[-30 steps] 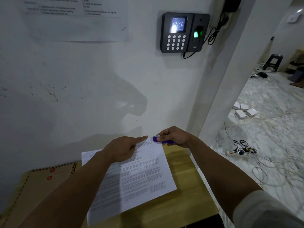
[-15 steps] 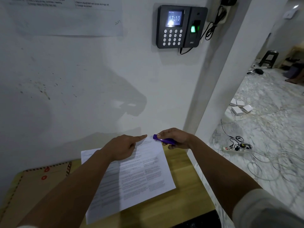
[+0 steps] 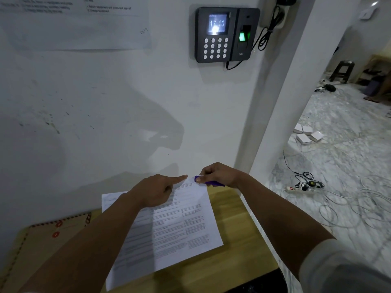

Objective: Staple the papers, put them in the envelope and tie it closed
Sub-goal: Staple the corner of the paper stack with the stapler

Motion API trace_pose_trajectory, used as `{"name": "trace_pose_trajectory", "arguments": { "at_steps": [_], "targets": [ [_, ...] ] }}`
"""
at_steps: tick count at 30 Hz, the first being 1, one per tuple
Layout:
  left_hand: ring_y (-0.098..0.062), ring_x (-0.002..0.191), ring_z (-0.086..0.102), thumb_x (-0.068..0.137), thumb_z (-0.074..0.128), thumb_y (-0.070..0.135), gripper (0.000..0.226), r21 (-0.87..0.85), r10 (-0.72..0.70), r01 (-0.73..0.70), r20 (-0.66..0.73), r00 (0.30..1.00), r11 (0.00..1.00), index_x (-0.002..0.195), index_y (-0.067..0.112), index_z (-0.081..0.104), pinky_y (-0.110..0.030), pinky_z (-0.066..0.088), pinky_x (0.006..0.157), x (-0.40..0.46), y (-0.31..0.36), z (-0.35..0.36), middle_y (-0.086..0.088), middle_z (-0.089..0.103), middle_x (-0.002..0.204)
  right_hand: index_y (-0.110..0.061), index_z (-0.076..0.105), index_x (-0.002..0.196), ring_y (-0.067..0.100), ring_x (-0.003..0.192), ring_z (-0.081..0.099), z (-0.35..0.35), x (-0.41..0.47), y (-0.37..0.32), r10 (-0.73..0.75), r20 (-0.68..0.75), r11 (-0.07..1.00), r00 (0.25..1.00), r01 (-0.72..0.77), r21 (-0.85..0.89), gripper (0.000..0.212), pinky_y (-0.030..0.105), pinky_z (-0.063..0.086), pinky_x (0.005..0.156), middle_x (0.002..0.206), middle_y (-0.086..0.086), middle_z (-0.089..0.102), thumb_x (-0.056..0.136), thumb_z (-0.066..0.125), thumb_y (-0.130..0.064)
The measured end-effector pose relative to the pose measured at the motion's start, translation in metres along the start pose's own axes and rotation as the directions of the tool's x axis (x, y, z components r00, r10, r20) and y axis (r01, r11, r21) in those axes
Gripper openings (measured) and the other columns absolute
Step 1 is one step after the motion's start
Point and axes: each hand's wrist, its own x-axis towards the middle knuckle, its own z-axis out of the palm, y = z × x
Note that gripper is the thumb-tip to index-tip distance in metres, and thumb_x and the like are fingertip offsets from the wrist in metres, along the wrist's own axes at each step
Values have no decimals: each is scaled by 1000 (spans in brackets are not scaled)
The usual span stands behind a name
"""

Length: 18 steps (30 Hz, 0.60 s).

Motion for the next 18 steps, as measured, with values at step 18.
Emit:
{"name": "trace_pose_trajectory", "arguments": {
  "at_steps": [18],
  "targets": [
    [-9,56,48,103,39,13,65,-40,-36,38,56,998,998,149,56,22,-30,48,68,-6,-13,24,11,54,63,-6,73,112,15,69,60,0,-4,41,232,-156,922,960,-166,351,56,28,42,53,99,10,75,82,75,-54]
  ]
}}
